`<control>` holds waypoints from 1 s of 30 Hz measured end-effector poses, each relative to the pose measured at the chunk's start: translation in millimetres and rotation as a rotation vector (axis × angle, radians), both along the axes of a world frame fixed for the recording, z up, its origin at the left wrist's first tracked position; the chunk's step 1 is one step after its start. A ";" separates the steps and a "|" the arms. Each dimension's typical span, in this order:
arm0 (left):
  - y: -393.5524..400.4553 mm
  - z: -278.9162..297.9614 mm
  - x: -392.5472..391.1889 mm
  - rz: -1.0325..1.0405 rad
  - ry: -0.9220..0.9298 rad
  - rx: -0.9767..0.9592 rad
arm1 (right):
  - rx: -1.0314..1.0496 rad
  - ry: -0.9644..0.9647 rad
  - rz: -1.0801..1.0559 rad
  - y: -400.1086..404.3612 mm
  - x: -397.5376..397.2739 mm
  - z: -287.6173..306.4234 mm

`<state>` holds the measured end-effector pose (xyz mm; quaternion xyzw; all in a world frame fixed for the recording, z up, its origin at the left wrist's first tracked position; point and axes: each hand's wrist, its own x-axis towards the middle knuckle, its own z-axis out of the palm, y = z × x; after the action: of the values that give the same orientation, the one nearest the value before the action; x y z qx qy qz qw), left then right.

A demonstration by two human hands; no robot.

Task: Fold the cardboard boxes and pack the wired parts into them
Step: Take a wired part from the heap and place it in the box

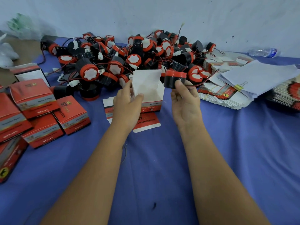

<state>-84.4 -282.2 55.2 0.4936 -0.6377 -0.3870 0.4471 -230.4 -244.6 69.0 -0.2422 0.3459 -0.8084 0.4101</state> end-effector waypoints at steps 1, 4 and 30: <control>0.5 -0.1 -0.5 -0.011 0.019 -0.003 | 0.020 0.089 -0.036 0.4 4.5 2.0; 0.3 -0.8 -1.6 -0.038 0.059 0.007 | 0.048 0.285 -0.107 3.3 17.4 5.7; 0.2 -1.6 -1.7 -0.084 0.275 0.112 | 0.445 1.087 -0.356 -2.6 21.3 -7.5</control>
<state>-86.0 -282.0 53.6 0.4331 -0.5679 -0.5044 0.4853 -209.1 -247.2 61.5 -0.4668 0.7012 -0.5337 0.0746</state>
